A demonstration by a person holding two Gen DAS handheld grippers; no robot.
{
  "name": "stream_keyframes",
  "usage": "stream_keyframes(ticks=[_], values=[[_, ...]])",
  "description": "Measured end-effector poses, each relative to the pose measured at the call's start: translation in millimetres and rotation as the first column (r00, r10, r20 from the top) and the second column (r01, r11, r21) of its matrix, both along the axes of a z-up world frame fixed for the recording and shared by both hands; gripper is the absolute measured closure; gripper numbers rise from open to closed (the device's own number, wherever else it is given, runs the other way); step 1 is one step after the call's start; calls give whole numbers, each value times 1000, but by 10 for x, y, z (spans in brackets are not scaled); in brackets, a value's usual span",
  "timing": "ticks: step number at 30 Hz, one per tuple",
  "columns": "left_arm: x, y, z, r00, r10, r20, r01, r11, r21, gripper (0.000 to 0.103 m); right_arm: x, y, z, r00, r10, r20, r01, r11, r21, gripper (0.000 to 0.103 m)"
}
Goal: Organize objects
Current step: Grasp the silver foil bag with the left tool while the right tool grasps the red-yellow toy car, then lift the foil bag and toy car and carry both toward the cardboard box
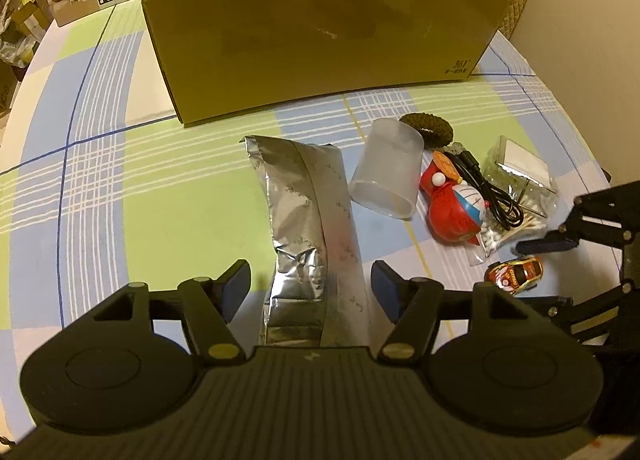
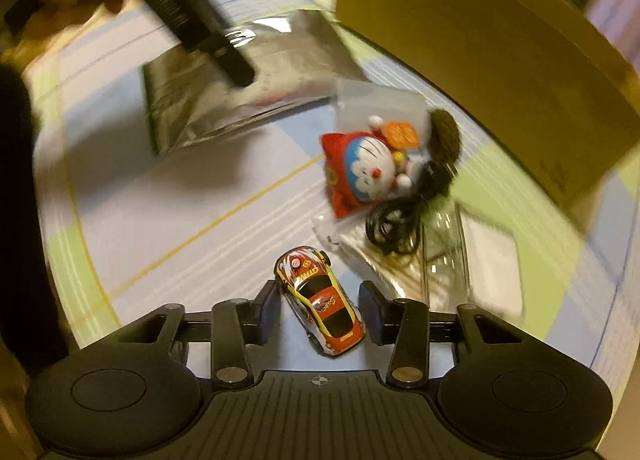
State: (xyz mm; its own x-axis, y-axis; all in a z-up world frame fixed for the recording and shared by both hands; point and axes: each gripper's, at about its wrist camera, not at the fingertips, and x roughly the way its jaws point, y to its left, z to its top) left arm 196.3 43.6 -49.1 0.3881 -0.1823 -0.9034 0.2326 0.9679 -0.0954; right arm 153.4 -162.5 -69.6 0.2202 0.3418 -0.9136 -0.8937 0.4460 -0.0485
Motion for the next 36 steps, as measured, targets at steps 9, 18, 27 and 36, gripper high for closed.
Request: stream_keyframes(ticks=[9, 18, 27, 36], values=[[-3, 1, 4, 1000, -9, -3, 9, 1000, -1, 41, -86, 17, -5, 1000, 9, -29, -9, 999, 32, 73], [53, 31, -40, 1000, -18, -18, 18, 1000, 1, 41, -51, 85, -26, 999, 29, -46, -27, 999, 36, 75], [207, -76, -164, 997, -57, -59, 59, 998, 24, 47, -26, -22, 65, 976, -196, -91, 206, 971, 121, 76], [257, -199, -235, 992, -83, -95, 88, 995, 54, 66, -16, -137, 116, 928, -352, -125, 369, 917, 155, 76]])
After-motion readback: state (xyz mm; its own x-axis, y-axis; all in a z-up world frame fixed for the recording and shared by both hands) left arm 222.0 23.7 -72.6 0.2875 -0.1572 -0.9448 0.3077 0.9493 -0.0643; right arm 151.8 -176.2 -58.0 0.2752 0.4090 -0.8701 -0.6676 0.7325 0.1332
